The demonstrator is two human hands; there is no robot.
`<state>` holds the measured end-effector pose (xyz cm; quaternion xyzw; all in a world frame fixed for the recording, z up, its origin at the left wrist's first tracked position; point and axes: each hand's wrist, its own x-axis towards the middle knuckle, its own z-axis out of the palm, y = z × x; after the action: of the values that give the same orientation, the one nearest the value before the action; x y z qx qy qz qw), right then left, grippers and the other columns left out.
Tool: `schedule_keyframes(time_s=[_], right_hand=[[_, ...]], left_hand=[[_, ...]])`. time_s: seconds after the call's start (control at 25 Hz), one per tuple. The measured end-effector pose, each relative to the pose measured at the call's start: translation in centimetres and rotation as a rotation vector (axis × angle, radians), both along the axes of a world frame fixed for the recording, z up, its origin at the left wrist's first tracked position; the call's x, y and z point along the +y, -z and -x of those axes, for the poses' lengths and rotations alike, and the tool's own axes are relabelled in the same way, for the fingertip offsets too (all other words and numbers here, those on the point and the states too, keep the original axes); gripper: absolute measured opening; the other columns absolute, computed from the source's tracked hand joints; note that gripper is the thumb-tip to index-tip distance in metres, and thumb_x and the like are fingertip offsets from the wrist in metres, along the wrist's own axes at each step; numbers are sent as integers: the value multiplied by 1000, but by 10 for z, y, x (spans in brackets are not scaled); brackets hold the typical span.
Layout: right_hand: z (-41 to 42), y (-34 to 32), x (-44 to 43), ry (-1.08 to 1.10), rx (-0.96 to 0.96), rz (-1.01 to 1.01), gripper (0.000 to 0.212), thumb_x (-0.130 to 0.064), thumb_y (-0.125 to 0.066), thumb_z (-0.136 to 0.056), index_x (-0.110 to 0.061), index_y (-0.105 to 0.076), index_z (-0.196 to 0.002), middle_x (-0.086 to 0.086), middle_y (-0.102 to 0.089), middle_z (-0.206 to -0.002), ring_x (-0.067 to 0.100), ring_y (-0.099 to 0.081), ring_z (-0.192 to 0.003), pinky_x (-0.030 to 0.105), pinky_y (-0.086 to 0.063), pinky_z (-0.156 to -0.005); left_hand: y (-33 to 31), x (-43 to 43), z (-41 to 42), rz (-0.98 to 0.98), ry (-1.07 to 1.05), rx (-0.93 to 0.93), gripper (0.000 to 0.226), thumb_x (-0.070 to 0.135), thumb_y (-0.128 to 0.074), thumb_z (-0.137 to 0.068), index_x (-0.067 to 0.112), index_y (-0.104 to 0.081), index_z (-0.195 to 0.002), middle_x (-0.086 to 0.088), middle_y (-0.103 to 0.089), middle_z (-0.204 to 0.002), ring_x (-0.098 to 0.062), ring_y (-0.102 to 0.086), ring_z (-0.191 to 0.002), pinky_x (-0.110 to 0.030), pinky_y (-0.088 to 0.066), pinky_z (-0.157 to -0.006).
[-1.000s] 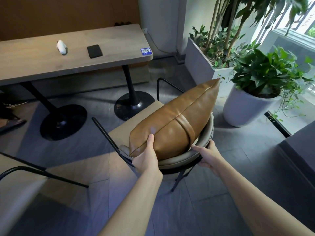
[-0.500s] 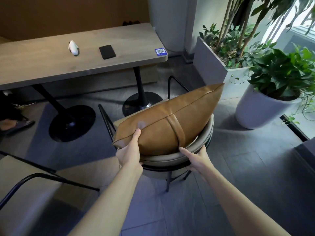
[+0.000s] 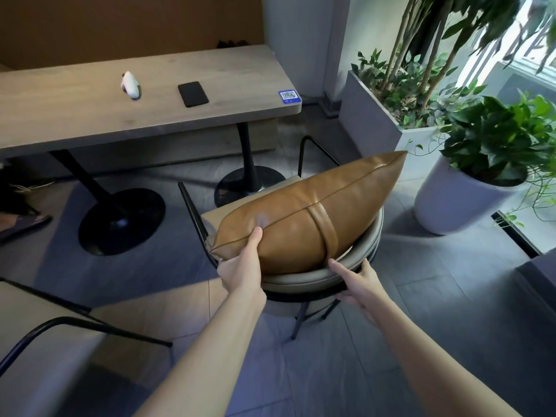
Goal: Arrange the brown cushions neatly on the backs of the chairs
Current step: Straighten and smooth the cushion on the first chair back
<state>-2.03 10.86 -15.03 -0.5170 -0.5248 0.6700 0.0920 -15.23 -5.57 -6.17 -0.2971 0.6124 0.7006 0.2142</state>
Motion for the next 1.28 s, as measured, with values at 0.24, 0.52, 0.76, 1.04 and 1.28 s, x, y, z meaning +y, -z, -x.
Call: schedule_keyframes(time_s=[0.24,0.52,0.76,1.04,1.28], right_hand=[[37,11,-19,-48,-39,-51,148,-81,-86,-38,-24,-25,-160,-2,-50,-153,21,-70,-111,43,-65,-85],[92,16,-40,-113,-143,-116,142,-89,-74,-40,-21,-21,-152,8,-47,-148,31,-54,-132,51,-55,-102],[137,14,-57,-167,-190,-155,123,-91,-67,-44,-16,-27,-132,15,-57,-135,37,-64,-121,50,-57,-98],[194,6,-72,-172,-198,-169,107,-90,-67,-44,-25,-17,-112,16,-60,-130,36,-68,-113,50,-59,-95],[221,2,-88,-167,-222,-106,145,-91,-64,-43,-22,8,-149,19,-47,-147,38,-60,-125,51,-55,-102]], left_hand=[[-3,-9,41,31,-60,25,91,47,-96,-55,16,-52,-128,-4,-60,-123,-32,-59,-118,-55,-48,-105],[-3,-18,96,34,-101,30,99,52,-96,-39,22,-56,-125,-2,-64,-124,-30,-63,-110,-53,-52,-99],[-3,-29,146,19,-92,37,103,51,-98,-34,24,-55,-123,-2,-64,-121,-30,-64,-108,-54,-52,-99],[-5,-38,214,22,2,79,69,41,-97,-57,20,-53,-106,-5,-64,-124,-32,-62,-112,-57,-49,-103],[0,-61,226,-137,-5,89,67,65,-72,-80,20,-57,-127,-6,-64,-128,-31,-61,-113,-54,-47,-102]])
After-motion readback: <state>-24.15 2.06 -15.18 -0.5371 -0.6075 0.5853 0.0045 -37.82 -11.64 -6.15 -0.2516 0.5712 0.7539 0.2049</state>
